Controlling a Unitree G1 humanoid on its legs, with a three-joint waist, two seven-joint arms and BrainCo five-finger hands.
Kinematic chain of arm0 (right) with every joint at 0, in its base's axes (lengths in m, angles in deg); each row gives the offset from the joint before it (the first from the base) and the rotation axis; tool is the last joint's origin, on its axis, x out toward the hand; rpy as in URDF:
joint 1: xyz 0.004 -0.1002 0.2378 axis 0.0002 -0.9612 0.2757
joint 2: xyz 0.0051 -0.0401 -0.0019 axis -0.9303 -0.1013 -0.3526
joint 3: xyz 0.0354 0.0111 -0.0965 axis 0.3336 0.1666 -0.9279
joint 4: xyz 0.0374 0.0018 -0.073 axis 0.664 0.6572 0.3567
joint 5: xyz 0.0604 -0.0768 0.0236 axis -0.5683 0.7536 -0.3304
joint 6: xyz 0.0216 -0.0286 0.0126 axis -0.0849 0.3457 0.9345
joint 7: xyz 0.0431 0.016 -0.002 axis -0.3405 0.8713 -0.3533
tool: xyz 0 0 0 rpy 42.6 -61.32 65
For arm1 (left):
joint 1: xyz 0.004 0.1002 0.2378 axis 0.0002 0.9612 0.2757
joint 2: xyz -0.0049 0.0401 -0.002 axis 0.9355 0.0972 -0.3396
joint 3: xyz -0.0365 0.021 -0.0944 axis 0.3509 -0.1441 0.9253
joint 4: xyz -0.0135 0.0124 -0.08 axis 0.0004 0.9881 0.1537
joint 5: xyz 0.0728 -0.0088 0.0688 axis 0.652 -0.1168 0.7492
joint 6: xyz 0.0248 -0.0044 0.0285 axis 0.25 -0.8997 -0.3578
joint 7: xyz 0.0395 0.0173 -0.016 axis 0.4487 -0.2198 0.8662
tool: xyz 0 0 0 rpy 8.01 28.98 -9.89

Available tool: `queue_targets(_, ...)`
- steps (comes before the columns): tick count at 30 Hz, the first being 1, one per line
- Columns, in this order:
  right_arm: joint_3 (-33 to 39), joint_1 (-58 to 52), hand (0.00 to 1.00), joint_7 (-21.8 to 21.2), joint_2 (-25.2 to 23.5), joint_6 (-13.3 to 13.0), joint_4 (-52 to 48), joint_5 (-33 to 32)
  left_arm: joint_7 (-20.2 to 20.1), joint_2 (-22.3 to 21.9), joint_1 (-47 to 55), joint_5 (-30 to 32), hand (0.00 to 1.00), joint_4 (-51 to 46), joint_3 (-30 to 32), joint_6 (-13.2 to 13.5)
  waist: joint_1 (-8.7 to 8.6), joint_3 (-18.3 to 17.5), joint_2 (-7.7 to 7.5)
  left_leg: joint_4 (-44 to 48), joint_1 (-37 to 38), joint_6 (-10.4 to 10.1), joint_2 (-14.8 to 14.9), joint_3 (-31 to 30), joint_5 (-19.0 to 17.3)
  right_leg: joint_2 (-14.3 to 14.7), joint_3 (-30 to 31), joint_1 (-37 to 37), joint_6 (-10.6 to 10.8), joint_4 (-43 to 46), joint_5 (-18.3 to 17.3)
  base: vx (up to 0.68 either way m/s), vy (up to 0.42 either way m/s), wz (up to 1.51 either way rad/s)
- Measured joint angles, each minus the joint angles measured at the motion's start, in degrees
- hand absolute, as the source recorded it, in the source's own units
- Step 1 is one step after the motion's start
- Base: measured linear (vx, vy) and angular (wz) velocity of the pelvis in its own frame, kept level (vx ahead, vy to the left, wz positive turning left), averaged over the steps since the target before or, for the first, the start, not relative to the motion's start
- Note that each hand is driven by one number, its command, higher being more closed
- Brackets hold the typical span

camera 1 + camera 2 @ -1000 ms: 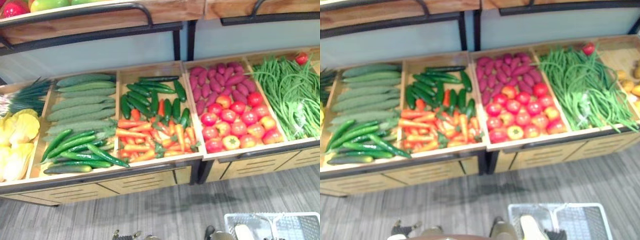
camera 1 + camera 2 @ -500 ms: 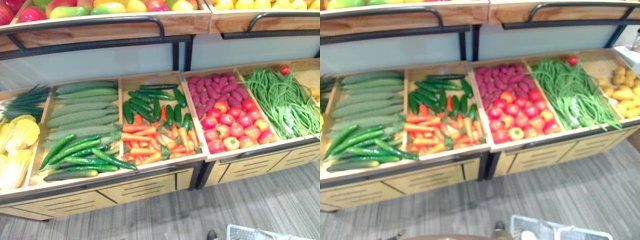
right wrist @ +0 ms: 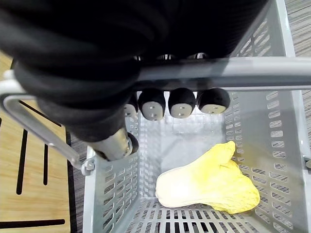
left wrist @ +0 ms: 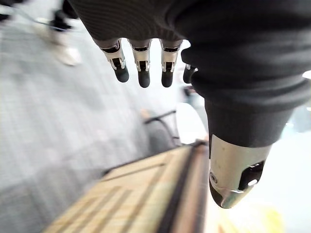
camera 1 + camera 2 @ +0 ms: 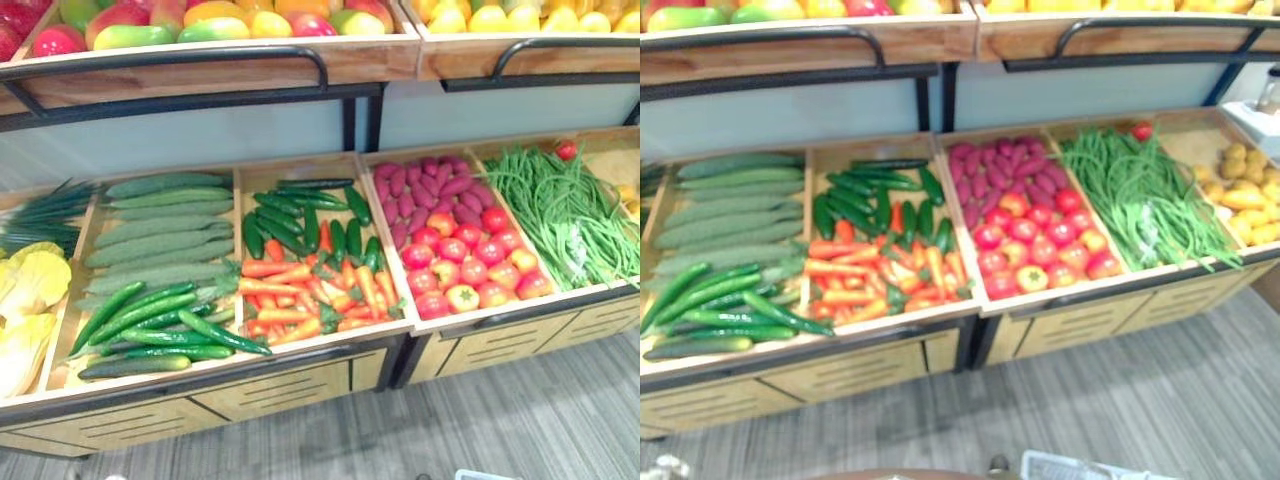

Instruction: Pick vegetable in the basket

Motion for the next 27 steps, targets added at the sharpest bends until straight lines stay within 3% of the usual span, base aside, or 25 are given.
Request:
queue_targets(2, -1.89, -0.85, 1.00, 0.35, 0.01, -0.17, -1.70, -0.04, 3.92, 0.01, 0.98, 7.76, 0.00, -11.56, -5.50, 0.24, 0.06, 0.03, 0.10, 0.58, 0.02, 0.20, -0.04, -0.11, -0.15, -0.18, -0.08, 0.00, -0.34, 0.68, -0.25, -0.04, 0.001, 0.02)
queue_targets(6, -2.57, -1.74, 1.00, 0.46, 0.07, -0.59, -3.54, -0.02, 6.60, 0.01, 2.44, 17.74, 0.00, -19.83, -11.84, -0.30, 0.03, 0.03, 0.52, 0.65, 0.02, 0.23, 0.01, -0.20, -0.13, -0.18, -0.24, 0.00, -0.68, 0.88, -0.46, -0.04, -0.010, 0.02)
queue_targets(10, -4.15, -1.93, 1.00, 0.50, 0.88, -0.68, -3.84, 0.00, 6.51, 1.09, 3.22, 25.06, 0.00, -25.72, -19.32, -0.02, -0.01, 0.09, 0.86, 0.63, 0.02, 0.30, 0.11, -0.07, -0.07, -0.12, -0.23, -0.07, -0.71, 1.00, -0.51, -0.01, -0.003, 0.01)
queue_targets(12, -4.20, -1.91, 1.00, 0.46, 1.19, -0.97, -3.84, 0.03, 5.48, 2.83, 3.51, 25.78, 0.00, -28.20, -24.21, 0.11, -0.04, 0.13, 0.93, 0.63, 0.02, 0.30, 0.17, -0.05, -0.07, -0.06, -0.11, -0.12, -0.71, 1.00, -0.51, 0.00, 0.000, 0.00)
queue_targets(16, -4.24, -1.39, 1.00, 0.32, 2.24, -1.08, -3.85, 0.05, 0.00, 10.92, 5.77, 32.72, 0.00, -30.55, -34.79, 4.07, -0.49, 0.12, 1.48, 0.57, 0.10, 0.20, 0.21, 0.35, -0.12, 0.18, 0.69, -0.36, -0.47, 0.78, -0.35, 0.02, -0.004, -0.07)
queue_targets(20, -4.98, -0.98, 1.00, -0.25, 3.70, -1.08, -3.84, 0.09, -5.82, 19.60, 5.68, 35.22, 0.00, -29.96, -42.80, 7.53, -0.69, 0.02, 2.06, 0.58, 0.28, 0.07, 0.19, 1.44, -0.38, 0.29, 1.61, -0.72, -0.23, 0.61, -0.17, 0.03, 0.004, -0.14)
queue_targets(22, -6.45, -0.57, 1.00, -0.46, 4.94, -1.19, -3.97, 0.63, -10.58, 24.80, 5.07, 36.00, 0.00, -28.94, -47.70, 9.86, -0.88, 0.18, 2.52, 0.59, 0.37, 0.15, 0.03, 2.10, -0.60, 0.30, 2.45, -1.12, -0.03, 0.63, -0.01, 0.03, 0.012, -0.17)
queue_targets(27, -8.73, 0.05, 1.00, -0.58, 6.12, -1.29, -5.86, 1.23, -17.30, 29.97, 2.25, 35.95, 0.00, -26.72, -54.86, 11.87, -2.06, 0.38, 3.04, 0.62, 1.26, 0.05, -0.03, 3.66, -1.12, 0.50, 3.94, -1.21, 0.03, 0.63, 0.04, 0.02, 0.007, -0.16)
